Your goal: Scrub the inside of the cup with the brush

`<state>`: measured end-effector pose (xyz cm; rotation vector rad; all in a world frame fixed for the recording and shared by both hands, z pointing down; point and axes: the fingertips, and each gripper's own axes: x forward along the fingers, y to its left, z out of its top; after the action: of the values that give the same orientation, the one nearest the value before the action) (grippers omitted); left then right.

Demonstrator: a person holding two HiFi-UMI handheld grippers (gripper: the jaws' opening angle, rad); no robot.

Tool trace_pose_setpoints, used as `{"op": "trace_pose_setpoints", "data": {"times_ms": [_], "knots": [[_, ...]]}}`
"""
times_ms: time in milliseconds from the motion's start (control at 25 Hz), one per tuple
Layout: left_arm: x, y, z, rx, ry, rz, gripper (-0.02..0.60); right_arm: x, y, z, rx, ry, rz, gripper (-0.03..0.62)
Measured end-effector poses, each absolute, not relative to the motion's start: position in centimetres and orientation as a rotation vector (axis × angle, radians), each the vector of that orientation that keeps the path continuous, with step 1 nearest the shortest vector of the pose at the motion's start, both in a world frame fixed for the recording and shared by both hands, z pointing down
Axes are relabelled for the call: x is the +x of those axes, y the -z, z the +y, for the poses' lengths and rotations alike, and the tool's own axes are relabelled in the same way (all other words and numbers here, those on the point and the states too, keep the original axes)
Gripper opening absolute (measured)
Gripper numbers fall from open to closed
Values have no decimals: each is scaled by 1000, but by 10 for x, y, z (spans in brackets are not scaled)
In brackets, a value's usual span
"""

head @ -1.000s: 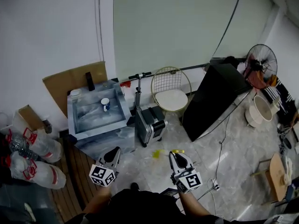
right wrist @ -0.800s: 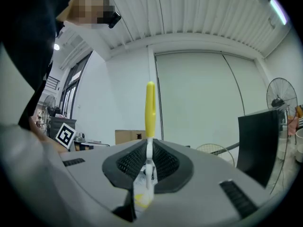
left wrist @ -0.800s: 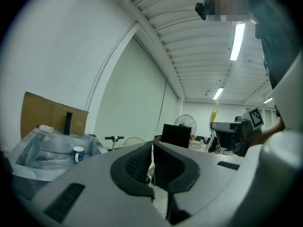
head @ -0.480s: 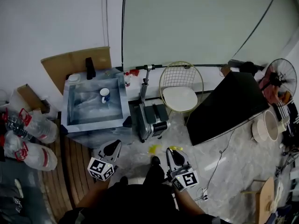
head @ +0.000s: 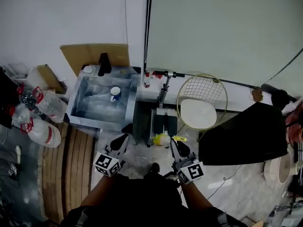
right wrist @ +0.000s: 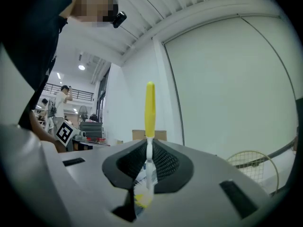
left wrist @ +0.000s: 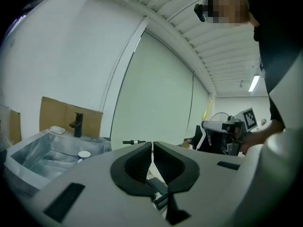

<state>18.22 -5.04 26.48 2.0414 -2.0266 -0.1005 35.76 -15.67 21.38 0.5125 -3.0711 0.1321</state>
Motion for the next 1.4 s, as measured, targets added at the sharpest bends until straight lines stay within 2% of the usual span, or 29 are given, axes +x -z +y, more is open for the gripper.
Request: {"op": "trace_pose_setpoints", "data": {"times_ms": [640, 1200, 1400], "knots": [[105, -261, -53, 1691, 60, -2344, 29, 271, -224, -221, 69, -153, -3141, 44], [-53, -317, -90, 1665, -292, -2240, 31, 126, -228, -249, 57, -45, -3122, 44], [-104, -352, -116, 1733, -392, -2135, 87, 64, -237, -257, 104, -13, -3122, 44]]}}
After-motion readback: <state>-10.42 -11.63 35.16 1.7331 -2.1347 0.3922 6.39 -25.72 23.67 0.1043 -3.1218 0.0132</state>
